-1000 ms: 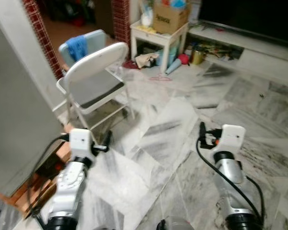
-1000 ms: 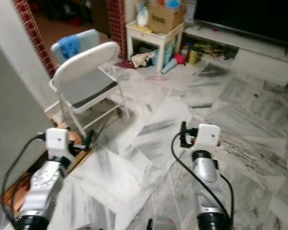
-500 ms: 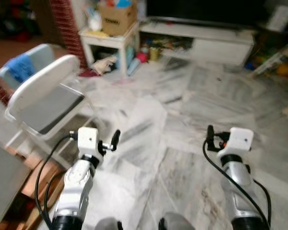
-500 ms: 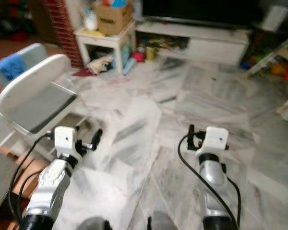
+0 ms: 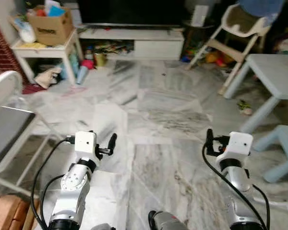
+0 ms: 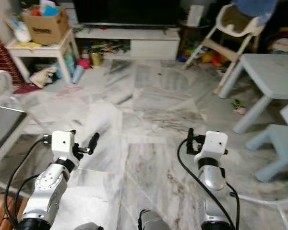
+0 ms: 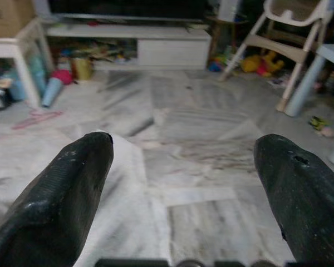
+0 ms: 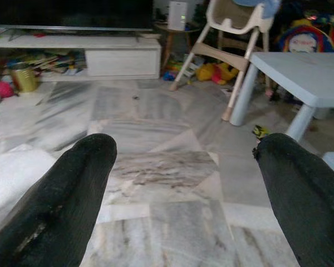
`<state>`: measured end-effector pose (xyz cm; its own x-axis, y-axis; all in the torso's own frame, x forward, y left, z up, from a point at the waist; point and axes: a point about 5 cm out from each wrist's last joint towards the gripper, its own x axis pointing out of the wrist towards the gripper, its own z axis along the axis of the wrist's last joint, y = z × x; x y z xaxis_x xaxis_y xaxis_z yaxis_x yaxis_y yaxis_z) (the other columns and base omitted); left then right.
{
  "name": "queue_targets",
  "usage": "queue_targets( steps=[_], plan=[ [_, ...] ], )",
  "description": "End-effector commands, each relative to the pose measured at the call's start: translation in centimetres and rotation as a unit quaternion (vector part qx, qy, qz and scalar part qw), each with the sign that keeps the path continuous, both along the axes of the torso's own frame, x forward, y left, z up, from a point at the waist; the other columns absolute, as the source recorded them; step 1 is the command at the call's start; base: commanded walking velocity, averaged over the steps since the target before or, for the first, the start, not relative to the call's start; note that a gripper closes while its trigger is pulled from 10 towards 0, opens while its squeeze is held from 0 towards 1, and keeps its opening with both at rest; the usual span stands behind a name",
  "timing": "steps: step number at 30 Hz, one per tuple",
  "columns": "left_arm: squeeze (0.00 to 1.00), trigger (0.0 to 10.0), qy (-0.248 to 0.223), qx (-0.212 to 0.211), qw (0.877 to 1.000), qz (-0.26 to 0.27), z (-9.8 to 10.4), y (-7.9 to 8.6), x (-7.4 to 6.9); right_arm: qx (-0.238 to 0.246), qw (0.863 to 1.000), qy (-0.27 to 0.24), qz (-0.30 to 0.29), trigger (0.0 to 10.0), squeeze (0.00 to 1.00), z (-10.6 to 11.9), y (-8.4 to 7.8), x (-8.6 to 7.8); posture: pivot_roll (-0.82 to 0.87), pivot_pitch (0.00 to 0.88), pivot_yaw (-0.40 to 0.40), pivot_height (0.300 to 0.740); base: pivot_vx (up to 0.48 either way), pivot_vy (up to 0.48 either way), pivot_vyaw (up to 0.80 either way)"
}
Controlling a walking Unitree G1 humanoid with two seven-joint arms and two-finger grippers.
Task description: Restocking fridge
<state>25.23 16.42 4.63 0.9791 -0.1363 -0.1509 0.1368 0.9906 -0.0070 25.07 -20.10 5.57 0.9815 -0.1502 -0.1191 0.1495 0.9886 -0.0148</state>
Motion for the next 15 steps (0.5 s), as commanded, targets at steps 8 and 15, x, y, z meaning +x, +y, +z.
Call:
queue_targets(
  steps=[8, 15],
  plan=[
    [0.0, 10.0, 0.005, 0.032, 0.999, 0.04, -0.6, 2.6, -1.5, -0.028, 0.997, -0.023, 0.062, 10.0, 0.0, 0.7, 0.9, 0.1, -0.04, 0.0, -0.043, 0.74, 0.0, 0.0, 0.0],
    [0.0, 10.0, 0.007, 0.032, 0.999, 0.037, -0.9, 2.0, -1.6, -0.024, 0.997, -0.022, 0.068, 10.0, 0.0, 0.2, 1.6, -0.3, -0.04, 0.0, -0.035, 0.74, 0.0, 0.0, 0.0]
  ],
)
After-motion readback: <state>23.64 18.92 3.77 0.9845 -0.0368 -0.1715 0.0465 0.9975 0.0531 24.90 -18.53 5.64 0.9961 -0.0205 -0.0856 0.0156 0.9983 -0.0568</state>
